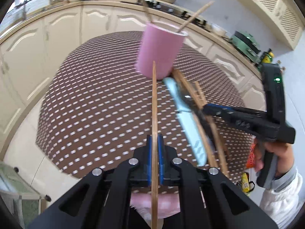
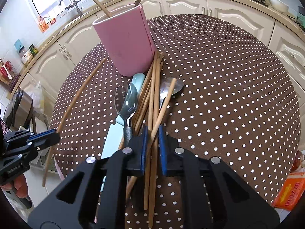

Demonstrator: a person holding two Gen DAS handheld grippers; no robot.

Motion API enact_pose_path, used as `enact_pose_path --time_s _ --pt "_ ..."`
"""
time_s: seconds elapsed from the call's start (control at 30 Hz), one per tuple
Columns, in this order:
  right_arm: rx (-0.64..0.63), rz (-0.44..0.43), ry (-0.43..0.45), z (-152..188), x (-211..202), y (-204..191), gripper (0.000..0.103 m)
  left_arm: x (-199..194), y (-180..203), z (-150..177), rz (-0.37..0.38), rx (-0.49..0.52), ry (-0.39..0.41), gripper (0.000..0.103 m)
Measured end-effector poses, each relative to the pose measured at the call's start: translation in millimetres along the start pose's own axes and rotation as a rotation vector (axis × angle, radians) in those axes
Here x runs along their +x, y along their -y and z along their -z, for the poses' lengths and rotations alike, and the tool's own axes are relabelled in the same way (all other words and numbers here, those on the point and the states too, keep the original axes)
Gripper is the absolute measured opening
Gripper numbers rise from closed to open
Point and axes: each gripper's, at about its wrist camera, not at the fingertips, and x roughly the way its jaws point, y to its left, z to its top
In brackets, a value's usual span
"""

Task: Organize utensils
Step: 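Lift the chopstick upright with the right tool out of the pile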

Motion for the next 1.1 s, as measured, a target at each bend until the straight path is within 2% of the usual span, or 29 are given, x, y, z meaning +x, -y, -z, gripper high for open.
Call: enact_pose_path --time_s 0.13,0.43,0.7,1.1 --pt "0.007 -0.001 0.016 -2 -8 4 0.006 6 -14 1 -0.085 -0.038 -0.021 0.006" --pt "0.013 0.008 0.014 -6 -19 19 0.003 46 -10 -34 -0.107 -0.028 -0.088 0.006" --pt "0.046 -0.022 0.021 -7 -30 39 0.003 61 -10 -62 -0.062 -0.043 -0.127 0.006" --pt "0.063 -0.034 0.006 -12 -41 49 0.003 61 -33 -78 0.027 -0.096 -0.16 0.006"
